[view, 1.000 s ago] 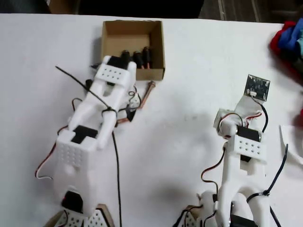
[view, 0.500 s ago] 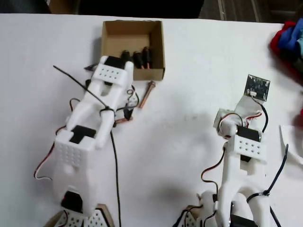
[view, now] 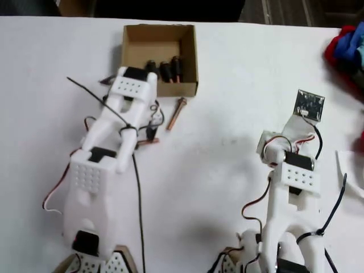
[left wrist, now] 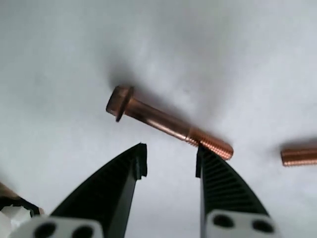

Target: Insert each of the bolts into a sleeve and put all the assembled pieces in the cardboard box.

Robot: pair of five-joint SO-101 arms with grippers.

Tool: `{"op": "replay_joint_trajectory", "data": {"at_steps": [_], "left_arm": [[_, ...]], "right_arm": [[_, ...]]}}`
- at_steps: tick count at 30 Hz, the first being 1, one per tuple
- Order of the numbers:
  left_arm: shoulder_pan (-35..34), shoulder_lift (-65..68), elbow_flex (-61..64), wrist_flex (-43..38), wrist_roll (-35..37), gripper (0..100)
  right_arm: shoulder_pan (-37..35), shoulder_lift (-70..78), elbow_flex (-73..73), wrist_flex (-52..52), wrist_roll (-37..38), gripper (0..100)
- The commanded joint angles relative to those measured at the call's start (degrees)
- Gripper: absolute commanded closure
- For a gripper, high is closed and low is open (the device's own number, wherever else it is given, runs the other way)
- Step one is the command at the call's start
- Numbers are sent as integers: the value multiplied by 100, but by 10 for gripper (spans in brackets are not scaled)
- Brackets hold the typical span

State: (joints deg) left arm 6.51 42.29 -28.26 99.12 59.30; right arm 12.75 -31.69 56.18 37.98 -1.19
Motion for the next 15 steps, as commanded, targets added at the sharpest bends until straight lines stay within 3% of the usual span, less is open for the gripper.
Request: {"op": "replay_joint_trajectory", "data": {"at_steps": [1, 15], "left_arm": [[-141, 308, -330, -62, 53, 808], [-167, 1240, -945, 35, 35, 808]], "right_arm": [[-66, -233, -18, -101, -9, 978], [-66, -233, -18, -101, -9, 978]]}}
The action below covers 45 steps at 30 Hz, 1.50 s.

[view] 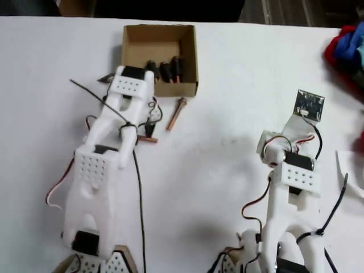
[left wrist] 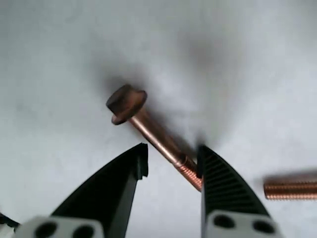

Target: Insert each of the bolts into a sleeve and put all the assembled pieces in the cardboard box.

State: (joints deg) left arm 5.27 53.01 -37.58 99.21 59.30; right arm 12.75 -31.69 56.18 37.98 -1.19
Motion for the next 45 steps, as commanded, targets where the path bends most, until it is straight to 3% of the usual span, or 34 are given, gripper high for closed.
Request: {"op": "replay_joint_trajectory", "data": {"at_steps": [1, 3, 5, 9, 15, 18, 27, 34, 45], "left_arm": [[-44, 176, -13, 18, 26, 809], [-44, 141, -13, 9, -70, 811], [-18, 132, -13, 79, -668, 812], [-44, 114, 40, 325, -2734, 820], [-141, 114, -4, 316, -6277, 974], [-105, 114, 40, 316, -7235, 973], [-149, 105, 40, 325, -7279, 967], [-149, -510, 84, 316, -6866, 824], [-141, -835, -154, -554, -6822, 824]], "right_arm": [[-66, -233, -18, -101, -9, 978], [-66, -233, -18, -101, -9, 978], [-66, -233, -18, -101, -9, 978], [-57, -233, -18, -101, -9, 978], [-57, -233, -18, -101, -9, 978], [-57, -233, -18, -101, -9, 978], [-57, -233, -18, -101, -9, 978], [-57, -233, -18, -101, -9, 978], [-66, -233, -18, -101, -9, 978]]}}
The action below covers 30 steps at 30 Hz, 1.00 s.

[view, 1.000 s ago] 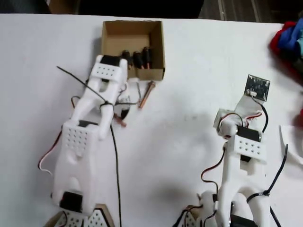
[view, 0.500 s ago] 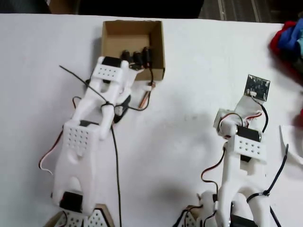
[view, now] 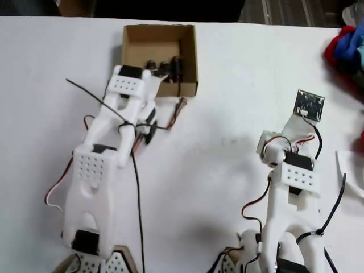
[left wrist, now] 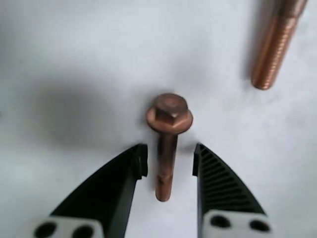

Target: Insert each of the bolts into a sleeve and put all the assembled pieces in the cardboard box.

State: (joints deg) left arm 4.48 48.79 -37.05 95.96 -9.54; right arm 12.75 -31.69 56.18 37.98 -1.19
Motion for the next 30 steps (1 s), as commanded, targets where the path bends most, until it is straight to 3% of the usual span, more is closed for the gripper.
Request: {"op": "replay_joint_trajectory", "data": {"at_steps": [1, 7, 14, 20, 30], "left_arm": [[-62, -413, -207, -316, 62, 824], [-44, -97, -268, -633, 53, 824], [-26, 545, -875, -422, 62, 824], [-18, 888, -1631, 114, 62, 982], [-18, 1196, -1886, 404, 62, 976]], "right_arm": [[-66, -233, -18, -101, -9, 978], [-66, -224, -18, -101, -9, 978], [-66, -224, -18, -101, -9, 978], [-66, -224, -18, -101, -9, 978], [-66, -224, -18, -101, -9, 978]]}}
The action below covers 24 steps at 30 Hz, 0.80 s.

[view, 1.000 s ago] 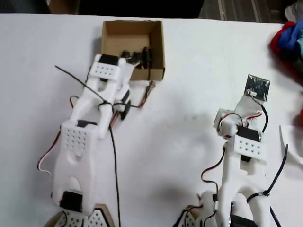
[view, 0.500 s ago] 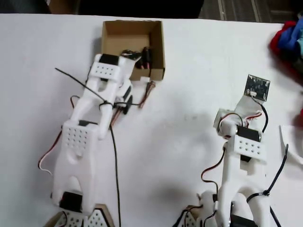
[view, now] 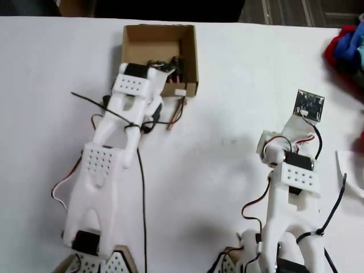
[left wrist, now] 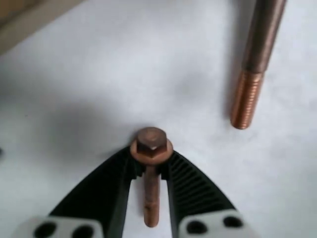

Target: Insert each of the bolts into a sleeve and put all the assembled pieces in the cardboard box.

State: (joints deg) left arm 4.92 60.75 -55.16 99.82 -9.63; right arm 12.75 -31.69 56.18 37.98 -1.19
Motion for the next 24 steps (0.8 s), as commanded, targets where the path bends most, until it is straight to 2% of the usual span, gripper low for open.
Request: {"op": "replay_joint_trajectory", "data": {"at_steps": [1, 11, 15, 20, 24], "left_arm": [[-62, -35, -75, 18, 70, 976], [-62, -1767, -13, 176, 70, 975], [0, -2549, -4, 176, 396, 975], [369, -3393, 189, 185, 624, 975], [624, -4246, 1112, -158, 624, 975]], "right_arm": [[-66, -224, -18, -101, -9, 978], [-66, -286, 18, -92, -9, 978], [-251, -453, 211, -101, -9, 978], [-901, -1516, 1099, -488, 343, 978], [-1244, -2932, 2004, -716, 510, 978]]}}
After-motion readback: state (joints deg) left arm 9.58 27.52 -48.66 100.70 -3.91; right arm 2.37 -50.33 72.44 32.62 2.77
